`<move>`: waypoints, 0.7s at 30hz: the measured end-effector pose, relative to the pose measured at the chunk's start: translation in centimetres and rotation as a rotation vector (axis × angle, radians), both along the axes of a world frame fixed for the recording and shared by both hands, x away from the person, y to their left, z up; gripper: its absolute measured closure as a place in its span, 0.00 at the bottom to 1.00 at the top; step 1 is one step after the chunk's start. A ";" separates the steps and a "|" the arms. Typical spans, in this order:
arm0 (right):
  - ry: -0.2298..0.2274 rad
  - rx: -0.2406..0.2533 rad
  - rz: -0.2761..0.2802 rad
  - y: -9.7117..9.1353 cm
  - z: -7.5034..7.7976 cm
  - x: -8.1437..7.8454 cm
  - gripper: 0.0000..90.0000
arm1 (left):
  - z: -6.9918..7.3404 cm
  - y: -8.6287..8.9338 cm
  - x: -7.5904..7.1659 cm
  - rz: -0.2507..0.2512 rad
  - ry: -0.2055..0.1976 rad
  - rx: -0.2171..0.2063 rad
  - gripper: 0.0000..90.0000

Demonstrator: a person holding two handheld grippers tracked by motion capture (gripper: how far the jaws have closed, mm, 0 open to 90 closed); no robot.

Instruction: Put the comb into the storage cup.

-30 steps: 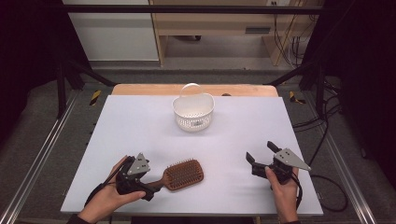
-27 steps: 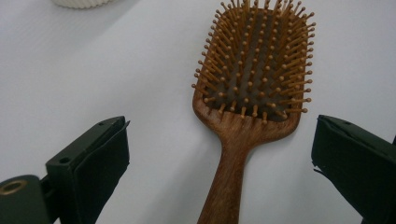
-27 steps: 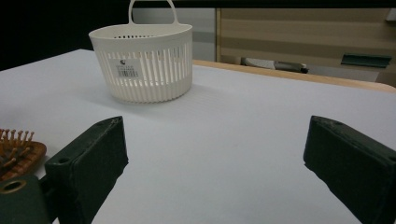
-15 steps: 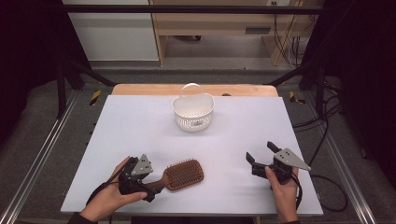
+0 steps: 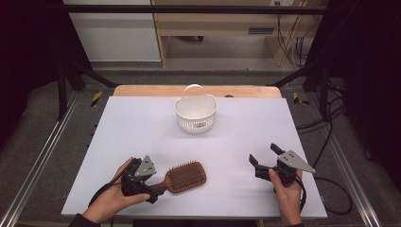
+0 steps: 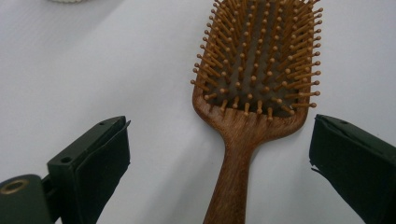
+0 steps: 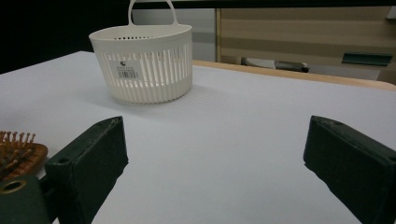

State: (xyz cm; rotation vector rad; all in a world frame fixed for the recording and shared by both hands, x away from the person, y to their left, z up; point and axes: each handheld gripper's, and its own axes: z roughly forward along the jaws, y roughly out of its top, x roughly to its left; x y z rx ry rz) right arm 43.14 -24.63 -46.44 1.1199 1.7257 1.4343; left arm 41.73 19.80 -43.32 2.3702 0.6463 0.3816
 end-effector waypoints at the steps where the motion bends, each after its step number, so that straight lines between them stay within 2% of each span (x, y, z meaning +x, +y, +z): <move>1: 0.000 0.000 0.000 0.0 0.0 0.0 0.07 | 0.0 0.0 0.0 0.002 0.000 -0.003 0.06; 4: 0.002 0.002 0.000 0.0 0.0 0.0 0.07 | -0.1 0.1 0.2 -0.006 0.016 0.003 0.06; 8: -0.001 0.005 -0.005 -0.1 0.0 0.0 0.07 | 0.1 0.1 0.3 -0.001 0.010 0.006 0.06; 14: 0.003 0.003 -0.006 -0.1 -0.1 0.1 0.07 | 0.6 0.1 0.5 -0.016 0.021 0.009 0.06; 21: 0.007 0.010 -0.010 -0.1 -0.2 0.0 0.07 | 0.6 0.0 0.7 -0.019 0.027 0.041 0.06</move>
